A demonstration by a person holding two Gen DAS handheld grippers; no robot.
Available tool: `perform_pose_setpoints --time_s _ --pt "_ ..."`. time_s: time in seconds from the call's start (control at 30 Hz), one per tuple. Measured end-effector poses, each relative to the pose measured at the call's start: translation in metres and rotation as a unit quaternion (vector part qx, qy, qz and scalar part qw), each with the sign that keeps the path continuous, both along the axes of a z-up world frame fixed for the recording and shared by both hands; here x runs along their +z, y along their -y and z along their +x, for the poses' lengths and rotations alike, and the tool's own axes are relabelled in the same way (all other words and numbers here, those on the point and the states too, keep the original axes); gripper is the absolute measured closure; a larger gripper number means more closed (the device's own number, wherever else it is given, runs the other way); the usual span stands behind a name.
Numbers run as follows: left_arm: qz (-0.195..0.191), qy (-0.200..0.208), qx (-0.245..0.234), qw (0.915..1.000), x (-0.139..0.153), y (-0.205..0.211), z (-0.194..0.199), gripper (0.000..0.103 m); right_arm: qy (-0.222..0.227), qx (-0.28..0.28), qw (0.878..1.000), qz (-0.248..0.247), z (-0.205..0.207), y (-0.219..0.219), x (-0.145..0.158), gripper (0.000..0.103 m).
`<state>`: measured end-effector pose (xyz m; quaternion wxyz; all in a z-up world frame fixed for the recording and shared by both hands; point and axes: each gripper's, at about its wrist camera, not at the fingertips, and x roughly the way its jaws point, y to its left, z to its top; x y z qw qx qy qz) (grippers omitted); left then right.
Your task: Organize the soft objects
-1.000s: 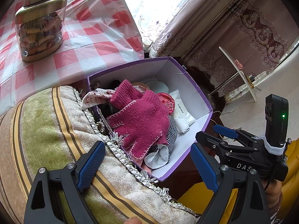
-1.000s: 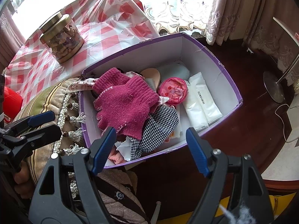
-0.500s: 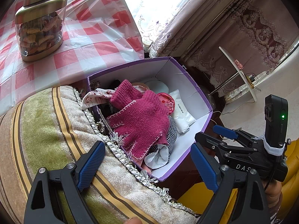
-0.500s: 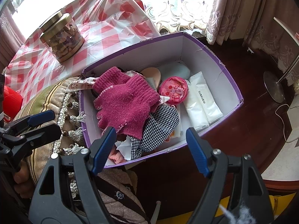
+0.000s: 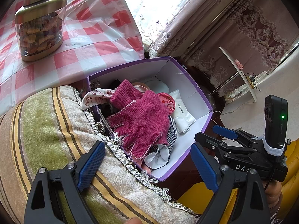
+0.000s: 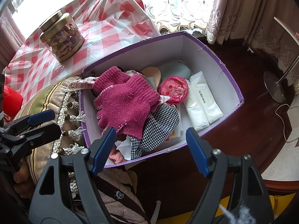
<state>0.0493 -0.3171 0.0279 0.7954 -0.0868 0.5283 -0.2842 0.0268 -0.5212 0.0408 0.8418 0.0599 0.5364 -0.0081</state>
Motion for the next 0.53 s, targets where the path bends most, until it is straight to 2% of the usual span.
perform_pose_setpoints --time_s 0.37,0.5,0.53 --pt "-0.001 0.000 0.002 1.0000 -0.0027 -0.0004 0.0005 0.009 -0.003 -0.001 1.000 0.002 -0.0010 -0.0008 -0.0042 0.023" --pt "0.011 0.008 0.000 0.9999 -0.0028 0.0051 0.0011 0.009 -0.006 -0.001 1.000 0.004 -0.0002 0.0008 -0.0059 0.023" --pt "0.009 0.009 -0.003 0.9999 -0.0026 0.0056 0.0013 0.007 -0.006 -0.001 1.000 0.004 -0.0001 0.0008 -0.0060 0.023"
